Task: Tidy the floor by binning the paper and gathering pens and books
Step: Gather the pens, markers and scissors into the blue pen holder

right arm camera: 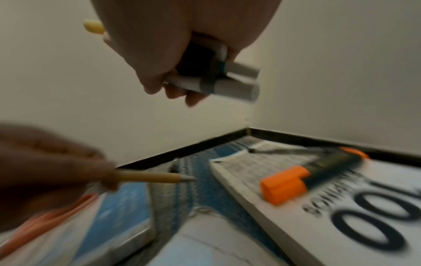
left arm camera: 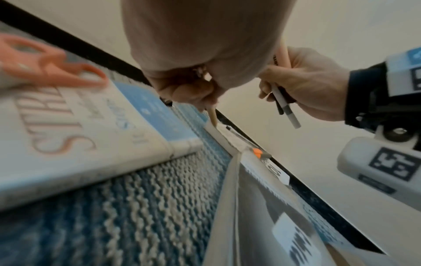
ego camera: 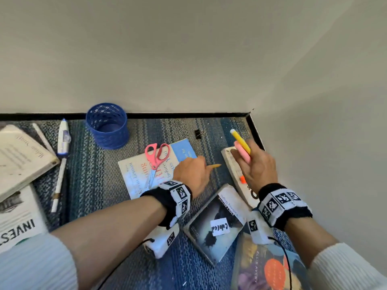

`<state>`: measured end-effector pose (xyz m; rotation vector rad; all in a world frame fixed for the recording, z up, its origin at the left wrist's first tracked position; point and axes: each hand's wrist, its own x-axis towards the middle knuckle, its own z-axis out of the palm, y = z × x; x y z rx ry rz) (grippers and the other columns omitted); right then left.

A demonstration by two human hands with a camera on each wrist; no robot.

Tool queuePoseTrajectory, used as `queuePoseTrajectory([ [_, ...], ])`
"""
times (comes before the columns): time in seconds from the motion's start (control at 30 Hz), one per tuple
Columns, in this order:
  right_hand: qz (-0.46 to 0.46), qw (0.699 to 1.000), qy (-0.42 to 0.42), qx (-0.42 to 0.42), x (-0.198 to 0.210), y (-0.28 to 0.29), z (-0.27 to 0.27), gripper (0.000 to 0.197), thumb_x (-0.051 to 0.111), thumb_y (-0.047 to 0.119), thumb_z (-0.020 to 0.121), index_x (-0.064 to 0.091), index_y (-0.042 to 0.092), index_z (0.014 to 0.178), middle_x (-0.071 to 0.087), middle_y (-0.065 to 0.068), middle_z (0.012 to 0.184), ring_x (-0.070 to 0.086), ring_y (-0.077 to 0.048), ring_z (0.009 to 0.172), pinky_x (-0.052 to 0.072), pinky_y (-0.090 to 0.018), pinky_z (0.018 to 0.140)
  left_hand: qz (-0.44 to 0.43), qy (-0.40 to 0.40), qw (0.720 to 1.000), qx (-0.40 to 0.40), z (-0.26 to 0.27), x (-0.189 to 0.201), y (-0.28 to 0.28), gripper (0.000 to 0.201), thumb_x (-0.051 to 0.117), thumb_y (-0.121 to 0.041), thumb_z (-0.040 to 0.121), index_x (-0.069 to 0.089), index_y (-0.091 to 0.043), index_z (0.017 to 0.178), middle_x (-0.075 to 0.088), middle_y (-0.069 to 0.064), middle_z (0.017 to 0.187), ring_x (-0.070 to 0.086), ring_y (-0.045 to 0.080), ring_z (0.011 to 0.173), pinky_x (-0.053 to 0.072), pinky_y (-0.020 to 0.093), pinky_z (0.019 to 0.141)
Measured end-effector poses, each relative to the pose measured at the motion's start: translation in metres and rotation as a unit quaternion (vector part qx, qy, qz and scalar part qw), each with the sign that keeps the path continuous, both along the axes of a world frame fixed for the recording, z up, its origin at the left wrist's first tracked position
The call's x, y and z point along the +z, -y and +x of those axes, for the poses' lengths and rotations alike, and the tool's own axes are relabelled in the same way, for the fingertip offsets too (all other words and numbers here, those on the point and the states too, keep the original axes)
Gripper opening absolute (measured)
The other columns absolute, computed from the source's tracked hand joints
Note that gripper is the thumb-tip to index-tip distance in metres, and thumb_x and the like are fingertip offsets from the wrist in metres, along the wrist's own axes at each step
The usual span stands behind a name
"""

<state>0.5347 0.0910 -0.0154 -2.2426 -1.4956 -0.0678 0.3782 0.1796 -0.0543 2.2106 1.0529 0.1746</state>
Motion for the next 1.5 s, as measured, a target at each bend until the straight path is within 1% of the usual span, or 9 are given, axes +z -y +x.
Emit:
queuePoseTrajectory([
  [0.17, -0.028, 0.971, -0.228, 0.069, -0.001, -0.014, -0.039, 0.020, 0.064, 0.025, 0.090, 0.054, 0.008, 0.091, 0.063, 0.001, 0.078, 0.057, -0.006, 0.067, 0.042, -0.015, 0.061, -0.074, 0.174, 0.982, -0.001, -0.020, 0.017, -0.009, 0.022, 0.075, -0.038, 0.076, 0.067, -0.018, 0.080, 0.070, 0.000, 0.074, 0.063, 0.019, 0.073, 0.048, 0.032, 0.067],
  [0.33, -0.072, 0.876, -0.476, 0.033, 0.005, -0.012, -0.064, 0.021, 0.058, 0.025, 0.094, 0.062, 0.004, 0.090, 0.066, -0.001, 0.064, 0.062, -0.011, 0.054, 0.050, -0.025, 0.049, -0.207, 0.256, 0.944, 0.010, -0.041, 0.015, -0.024, 0.031, 0.082, -0.023, 0.073, 0.056, -0.016, 0.089, 0.070, -0.004, 0.075, 0.055, 0.003, 0.055, 0.044, 0.026, 0.057],
  [0.43, -0.103, 0.888, -0.447, 0.014, -0.001, -0.007, -0.068, 0.024, 0.069, 0.025, 0.087, 0.055, 0.012, 0.103, 0.061, 0.004, 0.068, 0.056, -0.002, 0.049, 0.044, -0.018, 0.049, -0.038, 0.026, 0.999, -0.015, -0.058, 0.003, -0.042, 0.063, 0.074, -0.057, 0.074, 0.046, -0.015, 0.112, 0.064, 0.000, 0.103, 0.063, 0.017, 0.089, 0.051, 0.034, 0.074],
  [0.53, -0.132, 0.910, -0.393, -0.019, -0.009, -0.002, -0.066, 0.036, 0.077, 0.022, 0.079, 0.055, 0.020, 0.108, 0.059, 0.011, 0.071, 0.054, 0.005, 0.050, 0.041, -0.017, 0.054, 0.042, -0.226, 0.973, 0.014, -0.084, -0.008, -0.053, 0.074, 0.060, -0.056, 0.087, 0.034, -0.005, 0.133, 0.047, 0.013, 0.130, 0.058, 0.030, 0.113, 0.049, 0.040, 0.087],
  [0.67, -0.084, 0.912, -0.397, -0.063, -0.008, -0.006, -0.076, 0.014, 0.074, 0.013, 0.081, 0.062, 0.011, 0.087, 0.053, 0.009, 0.047, 0.051, -0.009, 0.042, 0.041, -0.022, 0.046, 0.040, -0.268, 0.961, -0.049, -0.100, -0.014, -0.051, 0.038, 0.037, -0.017, 0.102, 0.036, 0.001, 0.136, 0.044, 0.019, 0.135, 0.058, 0.034, 0.116, 0.049, 0.041, 0.091],
  [0.8, -0.033, 0.861, -0.501, -0.084, 0.003, -0.034, -0.099, 0.014, 0.065, 0.010, 0.089, 0.058, 0.004, 0.078, 0.065, -0.013, 0.059, 0.066, -0.024, 0.053, 0.055, -0.031, 0.054, 0.034, -0.283, 0.951, -0.119, -0.121, 0.005, -0.051, 0.033, 0.043, -0.016, 0.097, 0.057, -0.004, 0.125, 0.060, 0.017, 0.125, 0.060, 0.033, 0.112, 0.049, 0.036, 0.087],
  [1.0, 0.081, 0.852, -0.517, -0.039, 0.030, -0.101, -0.141, 0.019, 0.064, 0.018, 0.090, 0.057, 0.013, 0.074, 0.058, -0.004, 0.059, 0.056, -0.018, 0.054, 0.047, -0.033, 0.054, -0.071, -0.123, 0.987, -0.077, -0.165, 0.027, -0.063, 0.023, 0.045, -0.022, 0.098, 0.060, -0.005, 0.091, 0.066, 0.018, 0.100, 0.063, 0.033, 0.092, 0.042, 0.030, 0.070],
  [1.23, 0.246, 0.694, -0.676, -0.021, 0.041, -0.210, -0.196, 0.014, 0.063, 0.013, 0.090, 0.056, 0.008, 0.101, 0.066, 0.000, 0.064, 0.066, -0.013, 0.061, 0.053, -0.028, 0.064, 0.097, 0.168, 0.956, 0.218, -0.189, 0.060, -0.130, 0.012, 0.060, -0.029, 0.093, 0.067, -0.019, 0.089, 0.070, 0.001, 0.081, 0.063, 0.028, 0.076, 0.048, 0.035, 0.068],
  [1.5, 0.127, 0.825, -0.550, 0.016, -0.013, -0.235, -0.230, 0.026, 0.060, 0.045, 0.089, 0.056, 0.030, 0.110, 0.063, 0.008, 0.097, 0.060, -0.007, 0.087, 0.047, -0.030, 0.085, 0.119, 0.092, 0.956, 0.254, -0.172, 0.008, -0.158, 0.016, 0.065, -0.023, 0.086, 0.074, -0.019, 0.098, 0.063, 0.002, 0.108, 0.055, 0.028, 0.096, 0.050, 0.044, 0.079],
])
